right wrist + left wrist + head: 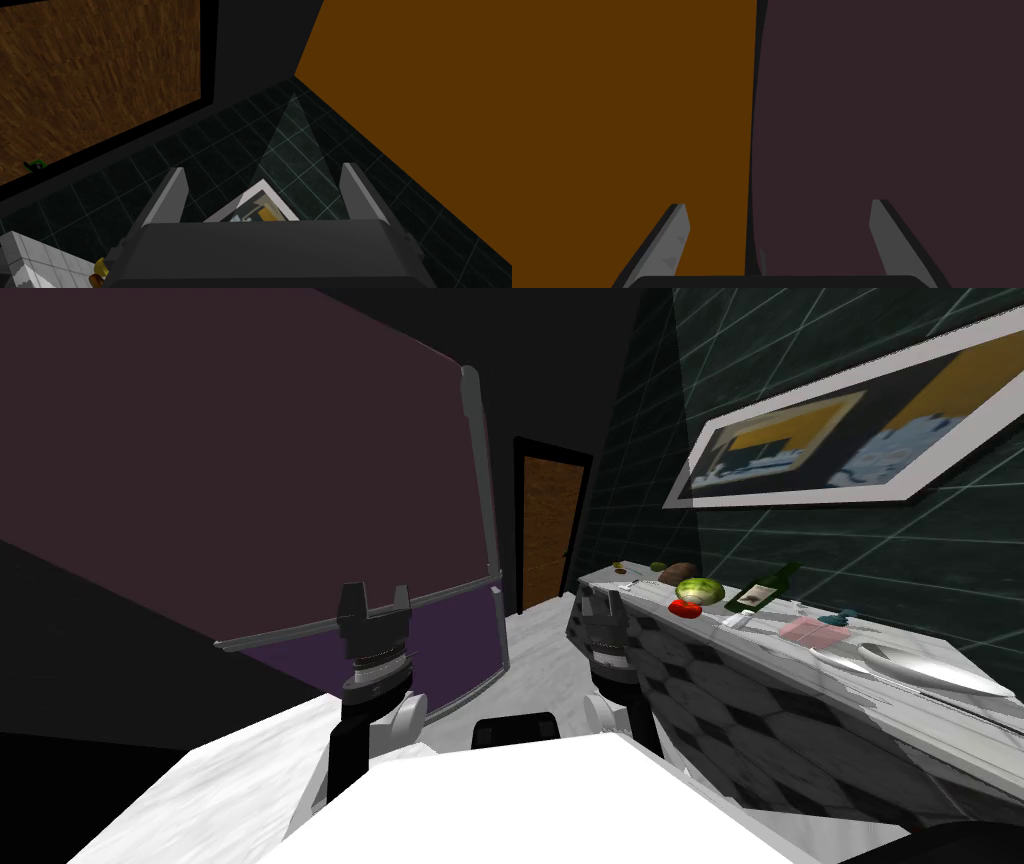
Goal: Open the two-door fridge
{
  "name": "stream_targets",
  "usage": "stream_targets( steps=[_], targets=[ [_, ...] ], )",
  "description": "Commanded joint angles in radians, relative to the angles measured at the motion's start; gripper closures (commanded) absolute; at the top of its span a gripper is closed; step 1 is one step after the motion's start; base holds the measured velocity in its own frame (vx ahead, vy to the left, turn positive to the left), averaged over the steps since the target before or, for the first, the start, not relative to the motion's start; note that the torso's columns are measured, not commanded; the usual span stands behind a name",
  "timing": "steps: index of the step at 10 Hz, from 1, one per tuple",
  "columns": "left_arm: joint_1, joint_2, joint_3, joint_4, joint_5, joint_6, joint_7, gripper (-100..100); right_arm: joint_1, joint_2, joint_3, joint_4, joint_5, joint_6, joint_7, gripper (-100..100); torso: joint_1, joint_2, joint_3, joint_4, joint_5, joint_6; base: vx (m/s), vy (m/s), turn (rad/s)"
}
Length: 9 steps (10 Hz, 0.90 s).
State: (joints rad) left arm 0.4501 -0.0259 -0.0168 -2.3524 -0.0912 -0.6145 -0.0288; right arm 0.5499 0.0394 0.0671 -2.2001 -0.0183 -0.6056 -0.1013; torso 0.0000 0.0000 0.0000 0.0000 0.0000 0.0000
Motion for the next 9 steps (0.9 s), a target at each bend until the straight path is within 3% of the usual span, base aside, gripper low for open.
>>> stream_targets(
  steps=[1,9],
  targets=[
    [0.000,0.000,0.000,0.000,0.000,0.000,0.000,0,0.000,0.000,0.000,0.000,0.000,0.000,0.000,0,0.000,0.040,-0.082,0.041,0.000,0.000,0.000,0.000,0.000],
    [0.000,0.000,0.000,0.000,0.000,0.000,0.000,0,0.000,0.000,0.000,0.000,0.000,0.000,0.000,0,0.000,0.618,-1.234,0.617,0.000,0.000,0.000,0.000,0.000]
  ],
)
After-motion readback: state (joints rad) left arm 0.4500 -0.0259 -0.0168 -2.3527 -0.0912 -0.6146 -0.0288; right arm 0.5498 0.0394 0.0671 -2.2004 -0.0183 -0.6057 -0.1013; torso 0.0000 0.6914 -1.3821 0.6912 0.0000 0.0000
